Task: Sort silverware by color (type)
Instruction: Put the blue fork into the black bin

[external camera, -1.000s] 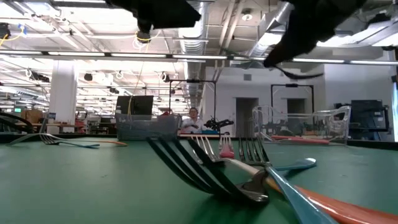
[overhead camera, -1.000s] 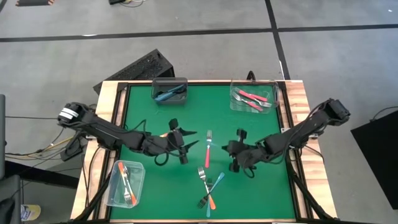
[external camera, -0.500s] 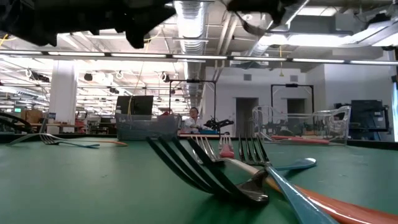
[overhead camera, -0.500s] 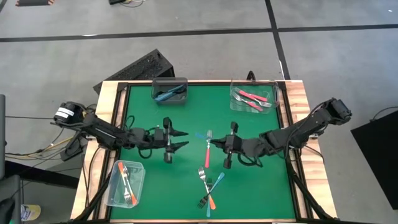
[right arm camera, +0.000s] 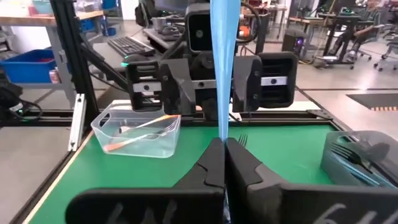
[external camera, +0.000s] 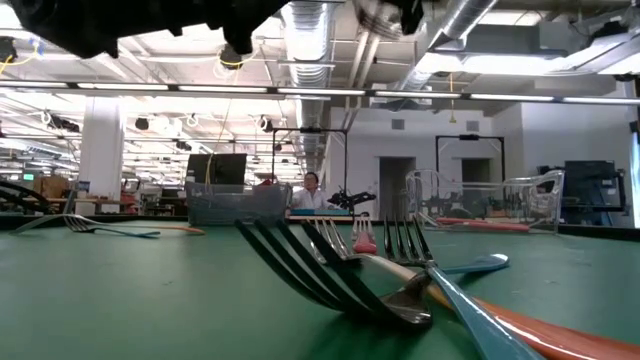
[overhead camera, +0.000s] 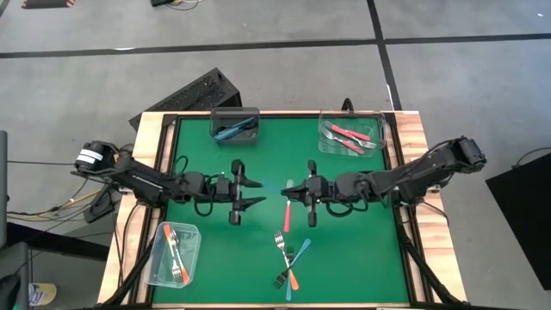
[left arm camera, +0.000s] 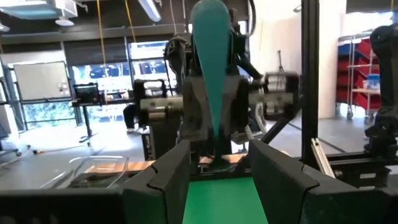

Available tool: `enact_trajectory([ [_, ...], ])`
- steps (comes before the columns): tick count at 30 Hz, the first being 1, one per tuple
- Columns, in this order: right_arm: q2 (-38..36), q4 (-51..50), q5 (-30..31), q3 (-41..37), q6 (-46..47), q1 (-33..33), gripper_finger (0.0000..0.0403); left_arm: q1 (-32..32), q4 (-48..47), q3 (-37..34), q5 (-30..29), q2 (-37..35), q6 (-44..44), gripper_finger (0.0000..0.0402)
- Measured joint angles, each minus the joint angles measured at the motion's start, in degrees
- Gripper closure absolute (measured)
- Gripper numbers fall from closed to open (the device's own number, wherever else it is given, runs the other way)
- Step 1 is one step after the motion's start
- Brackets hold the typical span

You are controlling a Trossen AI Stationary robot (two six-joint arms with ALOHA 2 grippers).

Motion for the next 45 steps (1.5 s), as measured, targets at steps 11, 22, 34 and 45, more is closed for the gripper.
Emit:
enact_trajectory([
  [11,5.7,3.2,-2.1,-0.1,-1.4,-0.5,0.0393,3.0,-7.6,3.7,6.3,0.0,-0.9,0.0249],
  [22,5.2,4.0,-1.8,0.0,-1.4,-1.6,0.0393,3.2,-8.1,3.7,8.2,0.0,-0.5,0.0249],
  [34,5.5,3.7,-1.8,0.0,-1.8,-2.8,0.0393,4.1,-7.5,8.1,5.5,7.5,-2.4,0.0258],
  [45,5.5,2.8,-1.3,-0.1,-1.6,-1.6,0.0393,4.2,-8.2,8.5,4.7,8.5,-3.7,0.0366],
])
